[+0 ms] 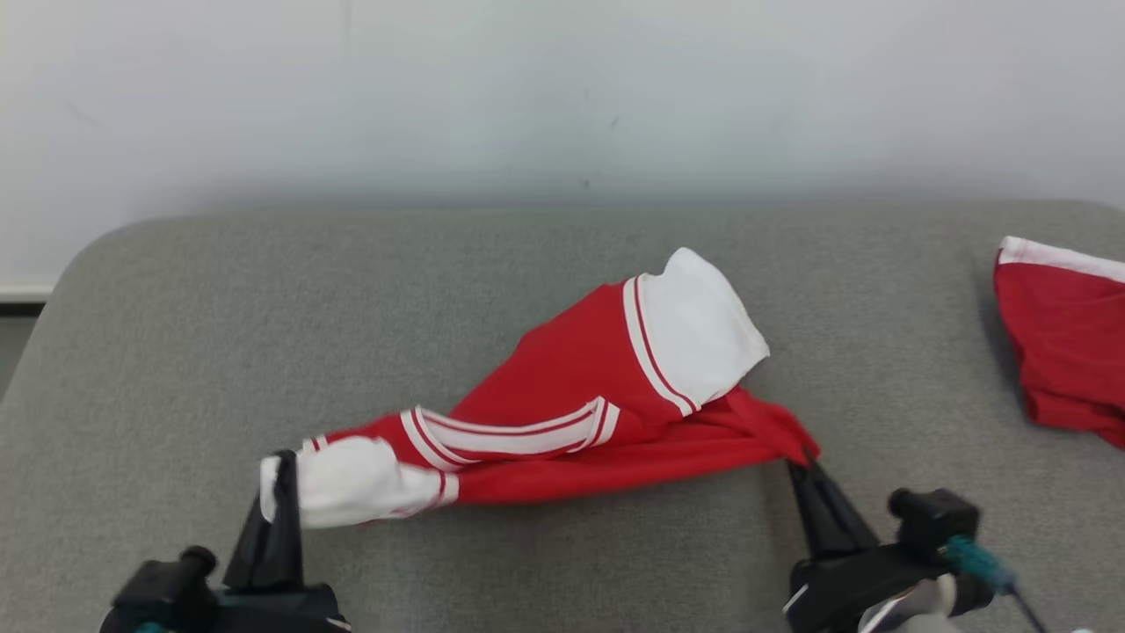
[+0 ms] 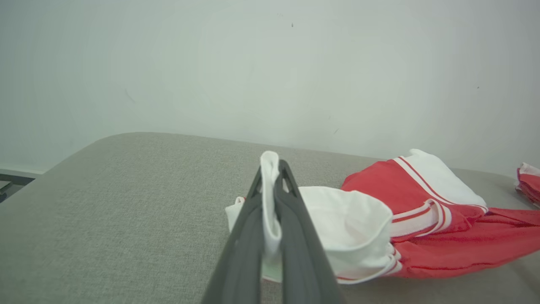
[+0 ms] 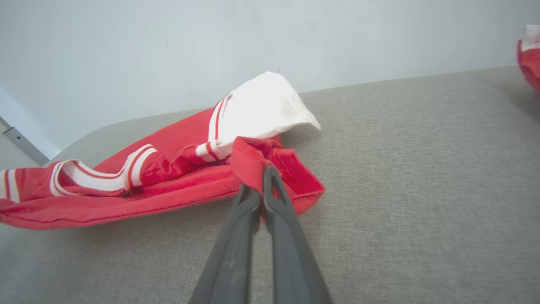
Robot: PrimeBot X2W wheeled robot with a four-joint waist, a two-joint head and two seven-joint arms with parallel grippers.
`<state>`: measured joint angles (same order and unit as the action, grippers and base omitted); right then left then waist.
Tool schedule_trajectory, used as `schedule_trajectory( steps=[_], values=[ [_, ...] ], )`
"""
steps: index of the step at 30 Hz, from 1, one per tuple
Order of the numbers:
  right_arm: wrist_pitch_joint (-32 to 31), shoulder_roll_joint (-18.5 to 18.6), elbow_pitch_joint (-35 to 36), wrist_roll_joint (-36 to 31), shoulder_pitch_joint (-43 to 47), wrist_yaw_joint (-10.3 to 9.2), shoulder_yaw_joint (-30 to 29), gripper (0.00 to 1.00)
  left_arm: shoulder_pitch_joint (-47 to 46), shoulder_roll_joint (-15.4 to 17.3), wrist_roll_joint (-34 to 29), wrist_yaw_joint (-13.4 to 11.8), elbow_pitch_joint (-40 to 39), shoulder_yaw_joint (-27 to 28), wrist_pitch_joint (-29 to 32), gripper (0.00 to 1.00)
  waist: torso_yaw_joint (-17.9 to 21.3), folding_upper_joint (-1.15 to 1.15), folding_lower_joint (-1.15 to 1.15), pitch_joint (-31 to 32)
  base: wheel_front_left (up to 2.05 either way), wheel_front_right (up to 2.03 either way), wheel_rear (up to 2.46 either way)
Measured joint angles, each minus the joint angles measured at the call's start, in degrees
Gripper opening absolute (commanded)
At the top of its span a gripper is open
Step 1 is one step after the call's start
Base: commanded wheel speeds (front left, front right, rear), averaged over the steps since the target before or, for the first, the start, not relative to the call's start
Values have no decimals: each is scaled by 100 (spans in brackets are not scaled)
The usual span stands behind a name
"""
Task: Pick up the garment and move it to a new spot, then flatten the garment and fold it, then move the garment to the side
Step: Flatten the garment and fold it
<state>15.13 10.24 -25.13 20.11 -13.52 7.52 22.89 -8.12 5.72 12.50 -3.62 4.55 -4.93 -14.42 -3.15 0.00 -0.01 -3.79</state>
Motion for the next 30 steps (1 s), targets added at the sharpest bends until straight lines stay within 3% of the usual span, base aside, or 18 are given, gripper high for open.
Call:
schedule_trajectory(
  steps=[6, 12, 16, 19, 25, 30],
  values=[
    [0, 478, 794, 1204, 65, -1, -73, 0, -98, 32, 770, 325, -572, 292, 313, 0, 180, 0, 0, 307, 0, 0, 0],
    [-330, 1361, 1621, 2293, -466, -1, -46, 0, -853, 311, 1111, 613, -1283, 353, 791, 0, 401, 0, 0, 603, 0, 0, 0],
    [-808, 1811, 2014, 2855, -792, -1, -110, 0, -1421, 549, 1110, 715, -1444, 331, 973, 0, 514, 0, 0, 728, 0, 0, 0],
    [-1510, 2201, 2296, 3496, -1085, -1, -201, 0, -1969, 697, 1198, 808, -1456, 287, 1179, 0, 607, 0, 0, 811, 0, 0, 0],
    [-2922, 2495, 2126, 5008, -1102, -1, -338, 0, -2253, 857, 1499, 912, -1251, 209, 1589, 0, 730, 0, 0, 841, 0, 0, 0],
    [-3139, 2495, 1857, 5544, -441, 1, -290, 0, -1757, 869, 1751, 899, -1131, 422, 1512, 0, 723, 0, 1, 690, 0, 0, 0]
  ],
)
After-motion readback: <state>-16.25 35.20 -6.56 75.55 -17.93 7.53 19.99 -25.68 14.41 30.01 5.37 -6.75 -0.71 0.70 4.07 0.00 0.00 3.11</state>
